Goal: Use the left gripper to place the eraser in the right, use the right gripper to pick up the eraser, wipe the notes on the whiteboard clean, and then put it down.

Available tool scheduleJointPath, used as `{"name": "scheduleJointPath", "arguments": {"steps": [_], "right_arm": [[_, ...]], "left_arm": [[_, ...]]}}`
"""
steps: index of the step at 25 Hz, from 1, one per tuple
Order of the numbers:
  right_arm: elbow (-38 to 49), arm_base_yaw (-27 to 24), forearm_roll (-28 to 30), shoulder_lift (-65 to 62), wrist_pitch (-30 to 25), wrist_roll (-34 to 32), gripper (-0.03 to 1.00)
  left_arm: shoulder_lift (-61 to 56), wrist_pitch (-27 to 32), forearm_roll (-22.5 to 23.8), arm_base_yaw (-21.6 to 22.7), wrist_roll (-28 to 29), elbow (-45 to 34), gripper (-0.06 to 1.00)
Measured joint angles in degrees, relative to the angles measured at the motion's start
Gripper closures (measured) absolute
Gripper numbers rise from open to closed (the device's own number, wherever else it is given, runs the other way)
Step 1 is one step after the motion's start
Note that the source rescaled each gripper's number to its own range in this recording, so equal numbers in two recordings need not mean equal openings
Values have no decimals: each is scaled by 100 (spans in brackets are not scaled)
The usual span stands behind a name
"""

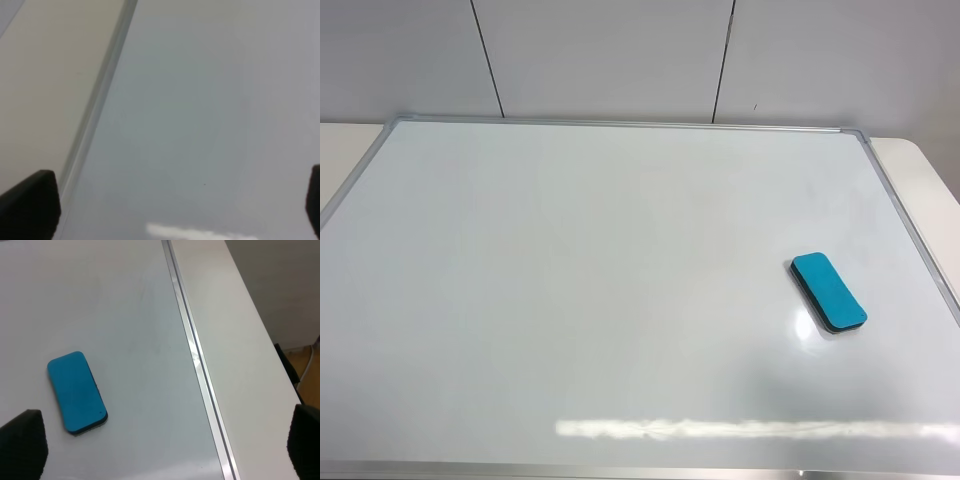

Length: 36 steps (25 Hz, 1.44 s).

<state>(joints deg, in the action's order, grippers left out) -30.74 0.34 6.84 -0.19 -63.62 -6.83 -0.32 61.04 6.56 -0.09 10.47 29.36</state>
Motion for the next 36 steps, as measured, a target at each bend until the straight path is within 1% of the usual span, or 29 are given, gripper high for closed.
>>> {"name": "scheduleJointPath", "arguments": {"steps": [36], "right_arm": [[0,0,0,0,0,-4,5]], "left_arm": [[0,0,0,0,0,0,-6]]}}
